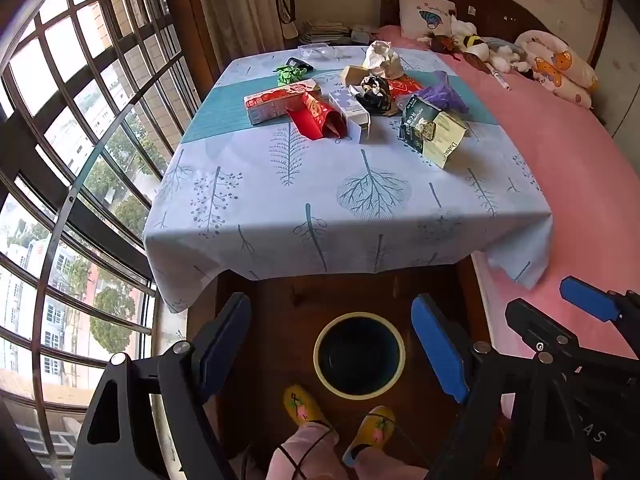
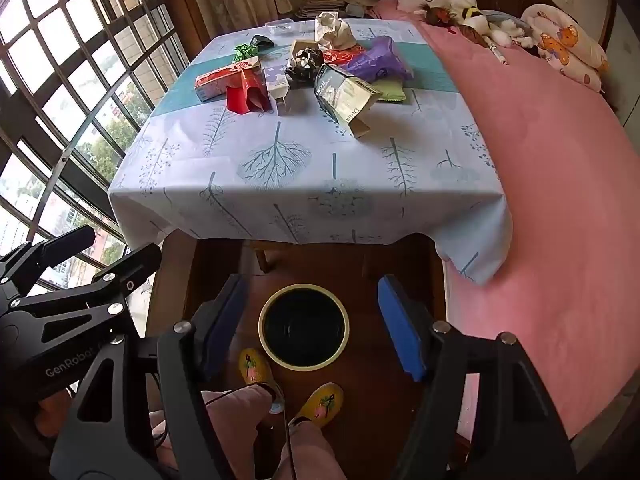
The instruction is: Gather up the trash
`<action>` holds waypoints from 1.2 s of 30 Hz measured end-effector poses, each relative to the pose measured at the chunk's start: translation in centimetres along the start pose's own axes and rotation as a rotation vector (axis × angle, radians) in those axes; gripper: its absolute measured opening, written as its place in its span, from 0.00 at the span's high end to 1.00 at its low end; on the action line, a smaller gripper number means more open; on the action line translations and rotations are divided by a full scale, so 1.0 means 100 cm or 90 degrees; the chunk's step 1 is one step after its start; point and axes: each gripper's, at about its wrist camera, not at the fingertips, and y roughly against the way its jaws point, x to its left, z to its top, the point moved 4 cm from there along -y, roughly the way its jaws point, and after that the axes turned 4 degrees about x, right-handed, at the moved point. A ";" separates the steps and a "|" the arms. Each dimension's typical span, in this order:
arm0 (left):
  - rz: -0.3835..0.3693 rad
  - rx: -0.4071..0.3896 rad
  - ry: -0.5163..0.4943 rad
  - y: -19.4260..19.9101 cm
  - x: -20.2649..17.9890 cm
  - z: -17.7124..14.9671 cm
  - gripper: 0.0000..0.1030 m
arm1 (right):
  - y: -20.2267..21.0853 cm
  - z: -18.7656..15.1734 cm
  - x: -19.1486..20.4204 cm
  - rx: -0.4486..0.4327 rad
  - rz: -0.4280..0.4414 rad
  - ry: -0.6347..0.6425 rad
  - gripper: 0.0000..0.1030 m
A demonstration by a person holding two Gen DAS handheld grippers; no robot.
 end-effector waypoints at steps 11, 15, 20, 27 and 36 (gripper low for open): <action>-0.011 0.004 -0.002 0.000 0.000 0.000 0.21 | -0.003 -0.001 0.006 -0.002 0.001 0.005 0.37; -0.006 -0.001 -0.004 0.004 0.007 0.004 0.21 | -0.001 -0.001 0.005 0.000 0.001 0.004 0.36; -0.008 -0.001 -0.003 0.004 0.002 0.005 0.21 | 0.000 -0.001 0.005 0.000 0.004 0.004 0.36; -0.012 -0.008 -0.004 0.008 0.001 0.000 0.23 | 0.001 -0.001 0.005 0.001 0.006 0.001 0.36; -0.008 -0.016 -0.009 0.011 -0.001 0.000 0.24 | 0.001 -0.002 0.004 0.000 0.007 0.002 0.36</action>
